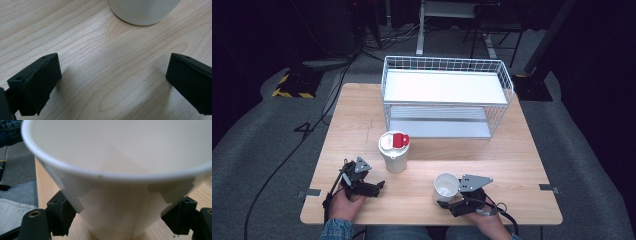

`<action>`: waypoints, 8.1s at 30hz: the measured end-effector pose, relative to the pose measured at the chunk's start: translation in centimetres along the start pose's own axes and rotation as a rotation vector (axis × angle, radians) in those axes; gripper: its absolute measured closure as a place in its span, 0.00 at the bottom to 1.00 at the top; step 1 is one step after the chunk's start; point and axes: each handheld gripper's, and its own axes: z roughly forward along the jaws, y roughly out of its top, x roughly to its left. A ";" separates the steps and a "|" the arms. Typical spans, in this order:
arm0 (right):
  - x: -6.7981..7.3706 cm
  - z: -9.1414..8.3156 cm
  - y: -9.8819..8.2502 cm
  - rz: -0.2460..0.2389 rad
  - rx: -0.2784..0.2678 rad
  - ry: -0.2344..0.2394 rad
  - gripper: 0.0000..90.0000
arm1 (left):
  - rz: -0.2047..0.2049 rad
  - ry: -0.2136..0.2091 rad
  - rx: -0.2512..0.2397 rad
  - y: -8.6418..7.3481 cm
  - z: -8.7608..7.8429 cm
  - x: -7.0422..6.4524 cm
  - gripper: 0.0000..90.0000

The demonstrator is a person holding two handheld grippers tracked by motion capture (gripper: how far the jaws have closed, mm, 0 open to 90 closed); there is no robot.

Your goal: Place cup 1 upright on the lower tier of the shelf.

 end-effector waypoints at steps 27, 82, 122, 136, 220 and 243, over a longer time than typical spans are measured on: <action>-3.3 -0.8 5.3 -0.024 -0.010 -0.075 0.26 | 0.000 -0.001 0.000 0.0 0.0 0.0 0.00; -15.6 3.1 7.8 0.193 -0.017 -0.417 0.26 | 0.004 -0.002 0.004 0.0 0.0 0.1 0.00; -20.7 6.0 6.5 0.266 -0.022 -0.516 0.26 | 0.003 -0.002 0.003 0.0 0.0 0.0 0.00; -20.9 6.0 6.4 0.283 -0.021 -0.509 0.26 | 0.004 -0.002 0.003 0.0 0.0 0.0 0.00; -10.9 -12.0 0.1 0.191 0.052 -0.389 0.07 | 0.007 -0.001 0.006 0.3 0.2 0.2 0.00; -10.0 -11.3 -5.8 0.239 0.123 -0.372 0.07 | 0.013 0.000 0.007 0.3 0.2 0.2 0.00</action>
